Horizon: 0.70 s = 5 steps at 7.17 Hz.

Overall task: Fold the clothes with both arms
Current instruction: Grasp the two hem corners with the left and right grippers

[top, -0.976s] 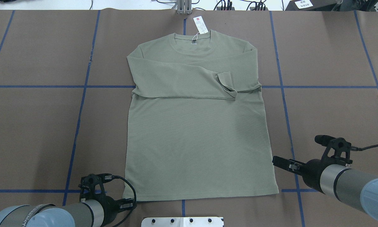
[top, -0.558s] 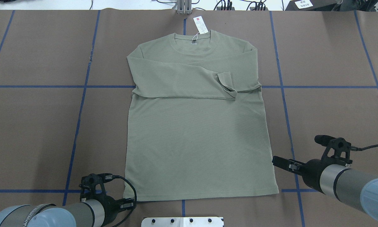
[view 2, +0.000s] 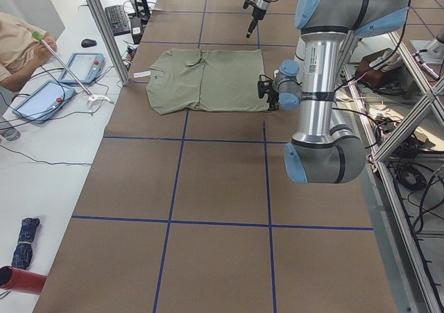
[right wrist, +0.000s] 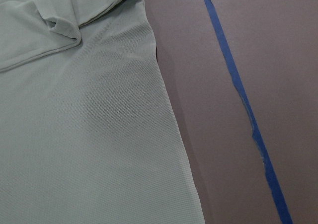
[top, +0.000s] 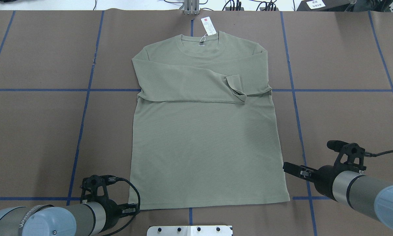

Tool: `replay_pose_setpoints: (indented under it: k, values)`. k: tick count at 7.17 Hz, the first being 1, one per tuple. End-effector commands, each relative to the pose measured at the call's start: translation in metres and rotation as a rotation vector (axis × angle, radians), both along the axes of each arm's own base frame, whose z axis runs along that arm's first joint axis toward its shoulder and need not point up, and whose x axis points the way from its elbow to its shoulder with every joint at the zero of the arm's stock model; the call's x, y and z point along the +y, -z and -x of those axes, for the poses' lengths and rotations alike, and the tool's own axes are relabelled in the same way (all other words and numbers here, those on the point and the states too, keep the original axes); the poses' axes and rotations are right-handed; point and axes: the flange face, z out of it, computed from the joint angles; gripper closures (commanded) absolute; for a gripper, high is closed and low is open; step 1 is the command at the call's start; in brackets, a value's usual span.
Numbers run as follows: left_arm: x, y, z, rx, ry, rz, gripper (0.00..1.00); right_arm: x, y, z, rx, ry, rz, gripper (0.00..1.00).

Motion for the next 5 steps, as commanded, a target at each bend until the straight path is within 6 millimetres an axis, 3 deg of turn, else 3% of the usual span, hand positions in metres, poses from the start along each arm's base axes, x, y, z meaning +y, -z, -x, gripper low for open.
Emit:
replay_pose_setpoints:
  k: [1,3,4,5]
  values:
    - [0.000,-0.009,-0.010,-0.024,-0.006,0.001,0.45,0.000,0.000,0.000,0.000,0.000,0.000,0.01]
    - [0.000,0.000,-0.013,-0.007,-0.006,0.002,0.47,0.000,0.000,0.000,-0.001,0.000,0.000,0.01]
    - [0.000,0.000,-0.014,-0.004,0.000,0.007,0.62,0.000,0.000,0.000,-0.001,0.000,0.000,0.01]
    - [-0.001,0.001,-0.014,-0.003,0.003,0.006,0.92,0.000,0.000,0.001,0.000,0.000,0.000,0.01]
